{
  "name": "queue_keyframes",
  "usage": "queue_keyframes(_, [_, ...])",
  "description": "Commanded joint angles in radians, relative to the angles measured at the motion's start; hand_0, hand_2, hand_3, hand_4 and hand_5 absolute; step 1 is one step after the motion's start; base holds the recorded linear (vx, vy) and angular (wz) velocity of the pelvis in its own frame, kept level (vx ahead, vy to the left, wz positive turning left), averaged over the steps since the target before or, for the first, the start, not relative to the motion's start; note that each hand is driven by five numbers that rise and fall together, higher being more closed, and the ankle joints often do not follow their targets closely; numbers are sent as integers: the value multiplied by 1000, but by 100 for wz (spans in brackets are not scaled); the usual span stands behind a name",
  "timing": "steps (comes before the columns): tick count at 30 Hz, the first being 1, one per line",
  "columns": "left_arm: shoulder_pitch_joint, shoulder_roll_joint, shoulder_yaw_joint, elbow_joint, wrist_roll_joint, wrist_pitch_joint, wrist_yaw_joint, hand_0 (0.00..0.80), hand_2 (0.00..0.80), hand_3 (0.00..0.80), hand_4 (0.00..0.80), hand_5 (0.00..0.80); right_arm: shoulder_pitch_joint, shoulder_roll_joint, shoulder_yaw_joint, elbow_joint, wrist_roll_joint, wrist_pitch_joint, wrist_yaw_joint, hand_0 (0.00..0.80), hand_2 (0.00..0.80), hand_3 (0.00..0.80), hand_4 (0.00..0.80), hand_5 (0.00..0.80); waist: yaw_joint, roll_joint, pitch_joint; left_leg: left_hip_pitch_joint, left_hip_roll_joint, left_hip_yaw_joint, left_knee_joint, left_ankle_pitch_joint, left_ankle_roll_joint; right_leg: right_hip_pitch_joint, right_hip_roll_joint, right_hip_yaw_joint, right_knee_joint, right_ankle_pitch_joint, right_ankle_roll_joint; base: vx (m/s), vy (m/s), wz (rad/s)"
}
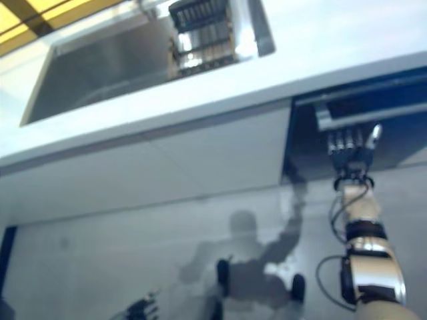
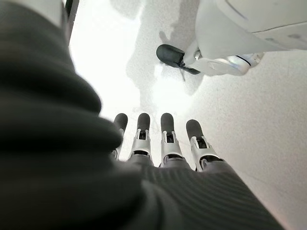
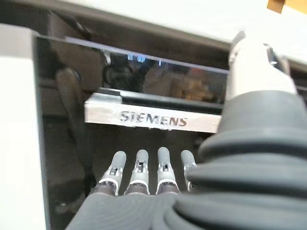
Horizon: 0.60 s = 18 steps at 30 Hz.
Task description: Take plates into dishwasher
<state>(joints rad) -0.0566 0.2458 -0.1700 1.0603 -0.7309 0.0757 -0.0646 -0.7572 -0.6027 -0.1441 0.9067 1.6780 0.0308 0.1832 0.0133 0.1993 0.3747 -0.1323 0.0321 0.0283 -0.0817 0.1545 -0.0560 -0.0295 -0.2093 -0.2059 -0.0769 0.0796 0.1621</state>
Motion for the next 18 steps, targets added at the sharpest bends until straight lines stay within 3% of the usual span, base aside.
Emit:
queue_keyframes(1, [-66,43,-2,41,11,-12,18,0,0,0,0,0,-34,-13,12,6,-18,19,12,0,0,0,0,0,36,-44,-44,44,-62,51,48,-136,67,-90,103,-47,215,-173,-173,20,-30,6])
queue_keyframes(11, [-56,45,12,62,56,-21,18,0,0,0,0,0,91,18,-34,66,-95,75,16,0,0,0,0,0,37,-105,-90,99,-40,48,74,-158,67,-7,107,-71,210,-183,-181,58,-16,12])
queue_keyframes(18, [-31,39,32,93,98,-22,22,0,0,0,0,0,229,75,-38,137,-294,138,-42,0,0,0,0,0,35,-146,-165,175,-25,33,41,-161,66,82,118,-63,157,-172,-175,118,1,7])
